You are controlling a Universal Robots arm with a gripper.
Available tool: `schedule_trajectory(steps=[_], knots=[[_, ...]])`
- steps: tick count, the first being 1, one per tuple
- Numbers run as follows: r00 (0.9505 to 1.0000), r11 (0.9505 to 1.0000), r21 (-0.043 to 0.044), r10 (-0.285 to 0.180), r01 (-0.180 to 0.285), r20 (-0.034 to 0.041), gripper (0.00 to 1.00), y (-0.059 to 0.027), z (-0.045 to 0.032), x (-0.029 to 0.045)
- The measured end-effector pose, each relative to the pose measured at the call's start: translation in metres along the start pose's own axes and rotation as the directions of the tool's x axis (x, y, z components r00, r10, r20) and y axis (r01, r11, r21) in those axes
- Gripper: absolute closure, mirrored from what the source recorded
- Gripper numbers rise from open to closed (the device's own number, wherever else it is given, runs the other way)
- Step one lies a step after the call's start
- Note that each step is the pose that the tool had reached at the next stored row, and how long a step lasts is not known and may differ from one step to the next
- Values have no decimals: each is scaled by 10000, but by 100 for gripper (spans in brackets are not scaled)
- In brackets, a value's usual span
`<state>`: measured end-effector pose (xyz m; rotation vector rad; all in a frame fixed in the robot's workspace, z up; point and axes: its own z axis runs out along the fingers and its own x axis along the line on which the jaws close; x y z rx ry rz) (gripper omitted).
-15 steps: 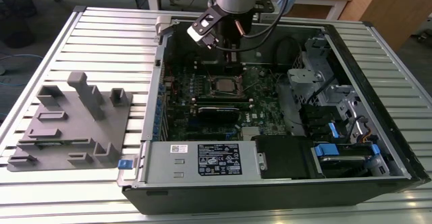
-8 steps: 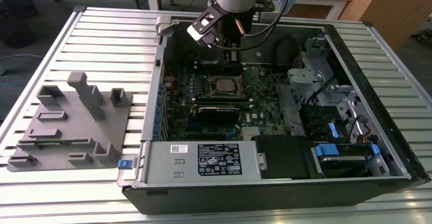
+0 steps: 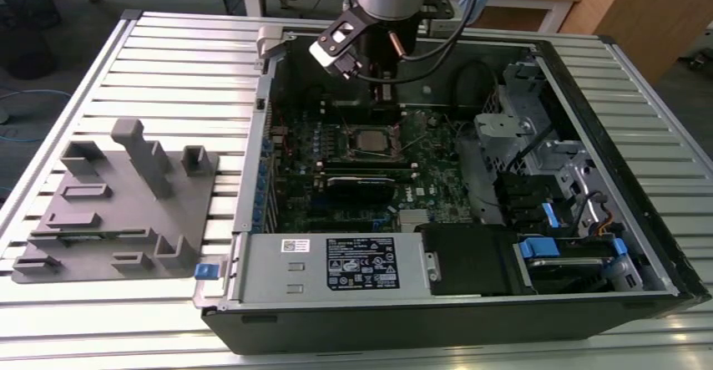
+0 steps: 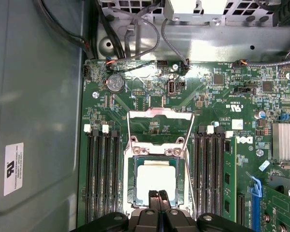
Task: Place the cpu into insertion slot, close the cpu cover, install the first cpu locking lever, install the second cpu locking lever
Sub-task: 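Close the cpu cover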
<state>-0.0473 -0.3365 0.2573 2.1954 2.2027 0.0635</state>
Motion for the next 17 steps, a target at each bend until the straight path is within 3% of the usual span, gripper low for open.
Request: schedule_trajectory(steps=[6, 17], knots=[[10000, 10000, -2, 0, 0, -3, 89, 60, 4, -1], [10000, 10000, -2, 1, -1, -2, 89, 62, -40, 0]])
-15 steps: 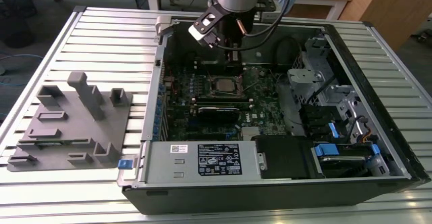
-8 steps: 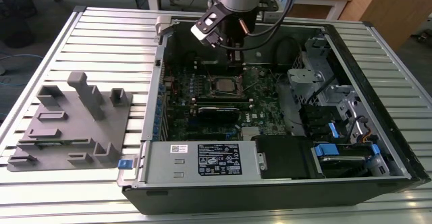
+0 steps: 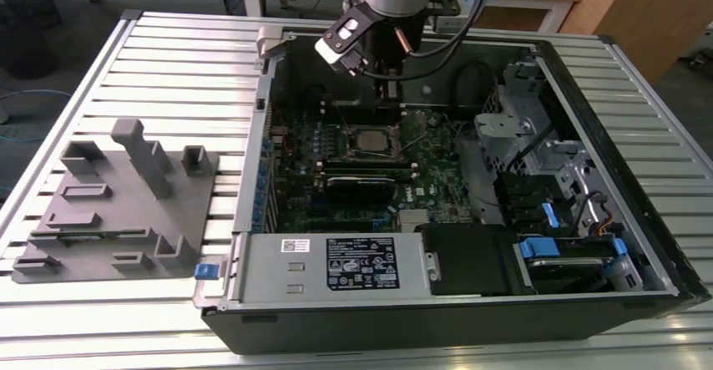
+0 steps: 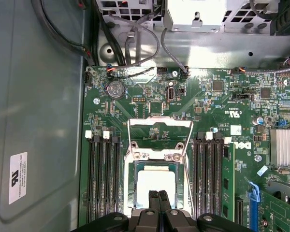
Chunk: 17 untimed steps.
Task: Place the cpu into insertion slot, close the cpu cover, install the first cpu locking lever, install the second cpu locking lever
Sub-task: 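Close the cpu cover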
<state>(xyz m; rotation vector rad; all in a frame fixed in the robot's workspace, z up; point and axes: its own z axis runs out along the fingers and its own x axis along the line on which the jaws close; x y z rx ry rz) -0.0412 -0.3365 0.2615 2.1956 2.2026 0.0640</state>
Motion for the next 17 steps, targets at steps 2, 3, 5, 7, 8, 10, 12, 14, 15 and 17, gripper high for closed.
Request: schedule_trajectory(steps=[2, 3, 5, 7, 8, 10, 12, 14, 15, 17], knots=[[10000, 10000, 0, -1, 1, 1, 89, 0, -2, 0], [10000, 10000, 1, 0, 0, 0, 89, 0, -2, 0], [10000, 10000, 1, -2, 2, 2, 89, 4, -2, 0], [10000, 10000, 1, 0, 0, 1, 89, 17, -2, 0], [10000, 10000, 1, -1, 1, 2, 89, 25, -1, 0], [10000, 10000, 1, -1, 1, 1, 89, 43, 0, 0], [10000, 10000, 1, 0, 0, 1, 89, 58, 1, 0], [10000, 10000, 1, -1, 1, 0, 89, 67, 1, 0], [10000, 10000, 1, 0, 0, 0, 89, 68, 1, 0], [10000, 10000, 0, -1, 1, 0, 89, 74, 2, 0]])
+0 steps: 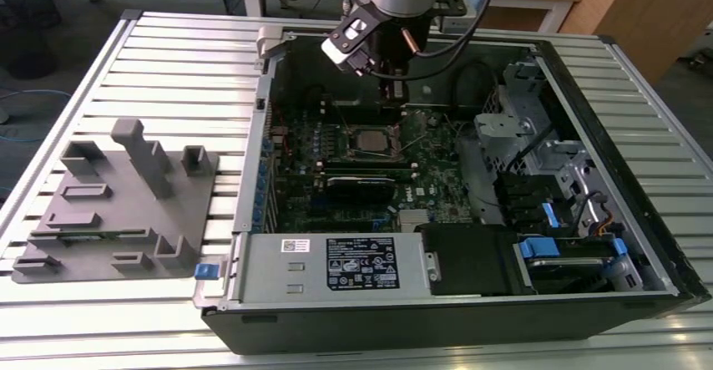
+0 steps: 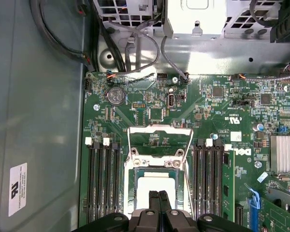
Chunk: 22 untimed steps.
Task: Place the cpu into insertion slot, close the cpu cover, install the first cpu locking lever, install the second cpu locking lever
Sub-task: 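Close the cpu cover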
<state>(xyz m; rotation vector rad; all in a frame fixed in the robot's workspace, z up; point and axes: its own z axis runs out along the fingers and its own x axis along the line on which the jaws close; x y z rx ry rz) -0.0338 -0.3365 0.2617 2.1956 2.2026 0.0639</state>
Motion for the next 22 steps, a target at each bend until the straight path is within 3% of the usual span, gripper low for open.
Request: schedule_trajectory(steps=[11, 22], knots=[[10000, 10000, 0, 0, 0, 1, 89, 53, 2, 0], [10000, 10000, 0, 0, 0, 0, 89, 208, 11, -2]])
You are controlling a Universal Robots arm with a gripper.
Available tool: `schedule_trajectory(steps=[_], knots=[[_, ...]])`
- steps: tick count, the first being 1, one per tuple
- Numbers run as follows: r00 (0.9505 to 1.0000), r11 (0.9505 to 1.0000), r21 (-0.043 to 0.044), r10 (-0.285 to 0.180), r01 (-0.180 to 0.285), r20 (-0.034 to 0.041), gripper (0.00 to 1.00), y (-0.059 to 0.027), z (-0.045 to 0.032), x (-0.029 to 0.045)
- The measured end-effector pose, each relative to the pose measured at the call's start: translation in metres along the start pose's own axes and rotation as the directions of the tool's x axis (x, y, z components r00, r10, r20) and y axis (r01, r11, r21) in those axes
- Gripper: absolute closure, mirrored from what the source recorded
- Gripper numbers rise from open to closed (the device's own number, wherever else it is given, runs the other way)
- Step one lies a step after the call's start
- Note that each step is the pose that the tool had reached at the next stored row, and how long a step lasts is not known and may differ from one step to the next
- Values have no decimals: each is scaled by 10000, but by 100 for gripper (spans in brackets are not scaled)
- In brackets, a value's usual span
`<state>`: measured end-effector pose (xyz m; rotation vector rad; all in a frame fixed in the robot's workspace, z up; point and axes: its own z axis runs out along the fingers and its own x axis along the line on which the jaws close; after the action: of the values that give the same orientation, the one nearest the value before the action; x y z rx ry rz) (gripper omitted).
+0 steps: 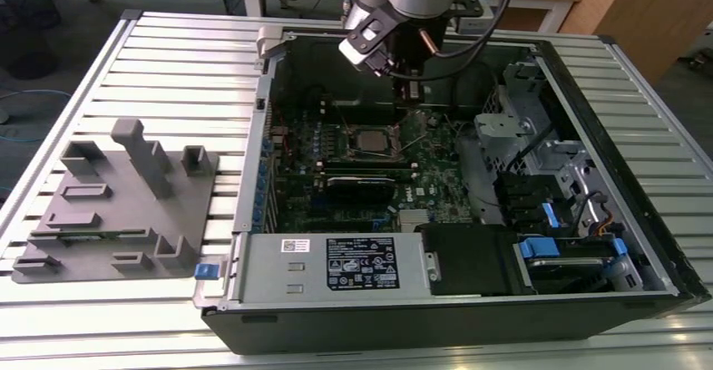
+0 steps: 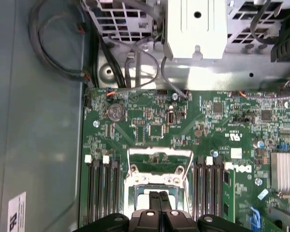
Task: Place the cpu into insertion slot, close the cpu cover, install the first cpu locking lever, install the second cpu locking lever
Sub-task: 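Close the cpu cover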
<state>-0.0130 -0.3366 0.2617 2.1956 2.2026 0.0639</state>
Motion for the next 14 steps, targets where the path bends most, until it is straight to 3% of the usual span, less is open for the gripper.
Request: schedule_trajectory(steps=[14], knots=[[10000, 10000, 1, 0, 0, 0, 89, 160, 8, -1]])
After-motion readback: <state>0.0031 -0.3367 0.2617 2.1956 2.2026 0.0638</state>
